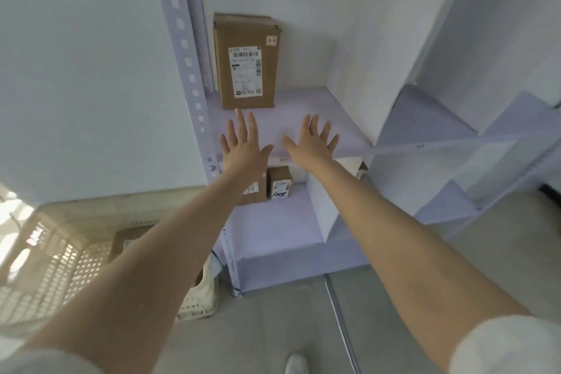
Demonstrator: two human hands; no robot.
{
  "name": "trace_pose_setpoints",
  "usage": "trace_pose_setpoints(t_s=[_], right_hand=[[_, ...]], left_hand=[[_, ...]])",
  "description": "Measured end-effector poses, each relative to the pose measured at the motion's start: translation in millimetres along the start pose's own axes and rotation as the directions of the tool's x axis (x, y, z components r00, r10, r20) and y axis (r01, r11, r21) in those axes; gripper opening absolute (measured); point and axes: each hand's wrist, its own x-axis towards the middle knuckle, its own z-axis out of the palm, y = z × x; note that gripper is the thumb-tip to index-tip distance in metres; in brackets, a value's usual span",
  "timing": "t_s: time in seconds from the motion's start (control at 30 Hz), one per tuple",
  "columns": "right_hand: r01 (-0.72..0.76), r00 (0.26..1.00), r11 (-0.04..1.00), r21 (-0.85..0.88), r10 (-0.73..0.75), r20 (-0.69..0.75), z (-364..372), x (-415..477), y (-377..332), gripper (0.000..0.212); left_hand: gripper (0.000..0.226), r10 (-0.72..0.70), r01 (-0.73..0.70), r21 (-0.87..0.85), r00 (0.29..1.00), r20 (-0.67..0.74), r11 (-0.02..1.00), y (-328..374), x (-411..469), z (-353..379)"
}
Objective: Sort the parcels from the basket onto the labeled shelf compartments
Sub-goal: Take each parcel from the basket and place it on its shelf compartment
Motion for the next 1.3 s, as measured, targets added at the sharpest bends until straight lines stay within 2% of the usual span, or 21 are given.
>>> trace_pose_setpoints(t_s=[0.17, 0.33, 0.5, 0.7, 0.8, 0.97, 1.3], right_hand=[[-0.032, 0.999, 0.999, -0.008, 0.032, -0.005, 31.7, -70.0, 0.0, 0.084], [-0.061, 0.995, 0.998, -0.034, 0.064, 0.072, 66.1, -118.9, -4.0, 0.088], [-0.015, 0.975, 0.994, -0.112, 0.039, 0.220, 105.2, -147.9, -6.6, 0.090], [0.059, 0.876, 0.969, -0.240, 0.065, 0.478, 164.6, -175.2, -17.2, 0.090], [0.133, 0.819, 0.956, -0.262, 0.043, 0.572, 188.5, -193.4, -43.2, 0.092], [0.239, 0.754, 0.928, -0.287, 0.009, 0.657, 217.3, -206.7, -106.0, 0.094], [0.226, 0.753, 0.927, -0.301, 0.030, 0.657, 277.3, -188.7, -235.1, 0.094]], left_hand=[[0.080, 0.060, -0.062, 0.029, 0.997, 0.049, 0.998, -26.9, -61.6, 13.8], [0.079, 0.038, -0.047, 0.064, 0.991, 0.129, 0.997, -59.9, -116.9, 27.8], [0.079, -0.082, 0.063, 0.111, 0.979, 0.184, 0.992, -103.3, -161.3, 27.4], [0.080, -0.304, 0.274, 0.160, 0.931, 0.202, 0.948, -171.4, -232.6, 30.2], [0.081, -0.408, 0.377, 0.170, 0.886, 0.220, 0.911, -209.9, -271.4, 31.7], [0.080, -0.524, 0.490, 0.208, 0.837, 0.159, 0.846, -270.3, -290.6, 15.7], [0.082, -0.516, 0.468, 0.238, 0.831, 0.207, 0.851, -414.1, -274.1, -14.8]])
